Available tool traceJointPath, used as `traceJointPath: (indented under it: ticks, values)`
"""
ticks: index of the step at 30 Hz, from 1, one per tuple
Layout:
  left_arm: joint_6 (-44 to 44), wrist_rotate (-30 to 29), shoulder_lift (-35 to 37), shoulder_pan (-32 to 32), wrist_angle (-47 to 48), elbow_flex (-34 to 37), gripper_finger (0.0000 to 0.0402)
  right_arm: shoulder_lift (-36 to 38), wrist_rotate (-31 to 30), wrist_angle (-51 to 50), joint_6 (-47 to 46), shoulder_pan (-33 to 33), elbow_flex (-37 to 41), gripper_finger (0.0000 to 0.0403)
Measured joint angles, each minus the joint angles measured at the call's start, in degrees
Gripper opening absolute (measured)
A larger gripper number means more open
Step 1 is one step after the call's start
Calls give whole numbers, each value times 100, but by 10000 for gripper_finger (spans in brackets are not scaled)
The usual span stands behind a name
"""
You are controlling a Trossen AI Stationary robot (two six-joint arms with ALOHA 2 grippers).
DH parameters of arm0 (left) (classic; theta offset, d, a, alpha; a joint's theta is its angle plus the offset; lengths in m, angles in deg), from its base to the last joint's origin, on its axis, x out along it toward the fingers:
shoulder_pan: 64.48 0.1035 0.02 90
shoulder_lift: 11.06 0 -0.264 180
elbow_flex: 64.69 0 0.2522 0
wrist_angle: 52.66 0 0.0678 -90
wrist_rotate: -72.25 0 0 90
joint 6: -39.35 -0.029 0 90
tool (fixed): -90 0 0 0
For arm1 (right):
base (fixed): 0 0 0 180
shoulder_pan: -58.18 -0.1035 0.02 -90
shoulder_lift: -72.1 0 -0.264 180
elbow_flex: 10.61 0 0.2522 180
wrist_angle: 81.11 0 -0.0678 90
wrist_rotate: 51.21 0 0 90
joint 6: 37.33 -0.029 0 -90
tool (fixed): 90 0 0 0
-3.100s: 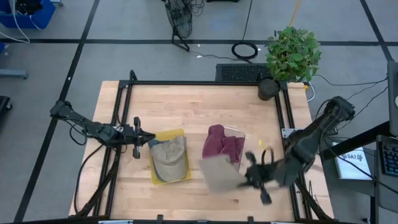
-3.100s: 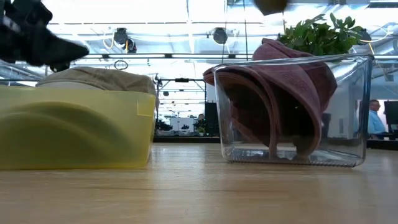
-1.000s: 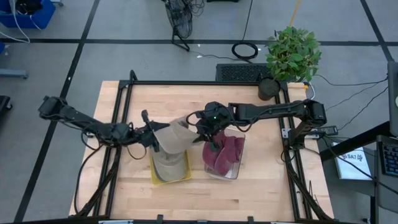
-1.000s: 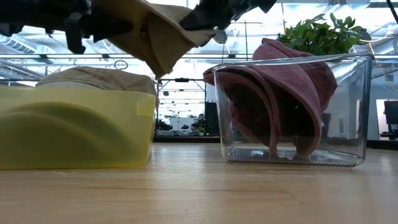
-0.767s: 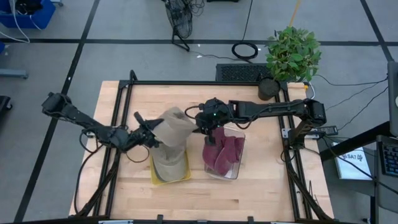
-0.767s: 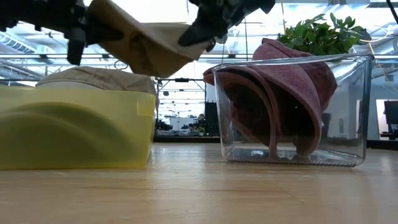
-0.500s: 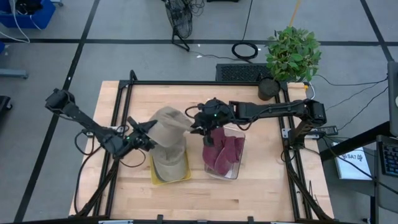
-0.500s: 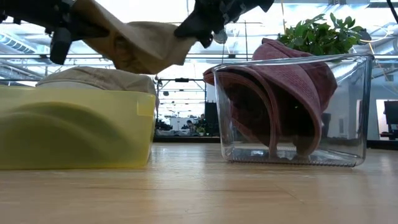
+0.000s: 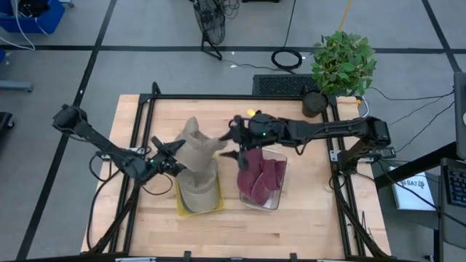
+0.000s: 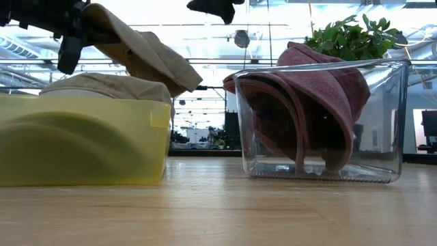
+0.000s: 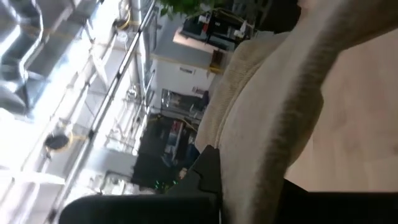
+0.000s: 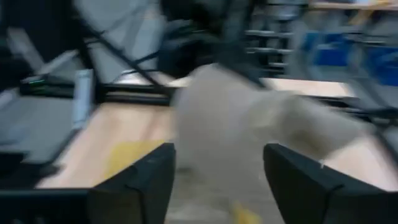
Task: Pick & Place hat
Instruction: Put the brown cap into the yellow bin
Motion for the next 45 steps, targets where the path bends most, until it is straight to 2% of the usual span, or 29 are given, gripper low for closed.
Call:
traceJointPath:
  ticks: [2, 5, 12, 15, 23, 28, 31, 34, 38, 45]
  values:
    - [-201, 173, -140, 29, -32, -2, 13, -3, -224, 107, -64, 92, 0, 247]
    - [-578, 486, -494, 85, -544, -36, 13, -26, -168, 15, -366, 257, 0, 269]
    - [-2314, 1355, -1605, 328, -3259, -39, 13, -151, -47, -365, -401, 372, 0, 279]
    - [-2754, 1678, -1933, 513, -3954, -133, 13, -158, -49, -517, -393, 372, 9, 279]
    - [-2693, 1993, -2601, 971, -3899, -670, 13, -154, -75, -604, -406, 375, 7, 275]
    - [-2839, 1902, -2893, 985, -3931, -888, 13, -154, -28, -732, -308, 374, 7, 228]
    - [-2916, 1837, -2908, 992, -3978, -905, 13, -145, 323, -689, -313, 372, 7, 197]
    - [-2906, 1845, -2905, 1028, -4053, -907, 13, -125, 699, -608, -383, 356, 7, 186]
    - [-2912, 1845, -2904, 1029, -4068, -907, 13, -123, 750, -616, -504, 343, 7, 199]
    - [-2910, 1694, -2902, 1092, -4081, -908, 13, -35, 780, -644, -541, 349, 7, 257]
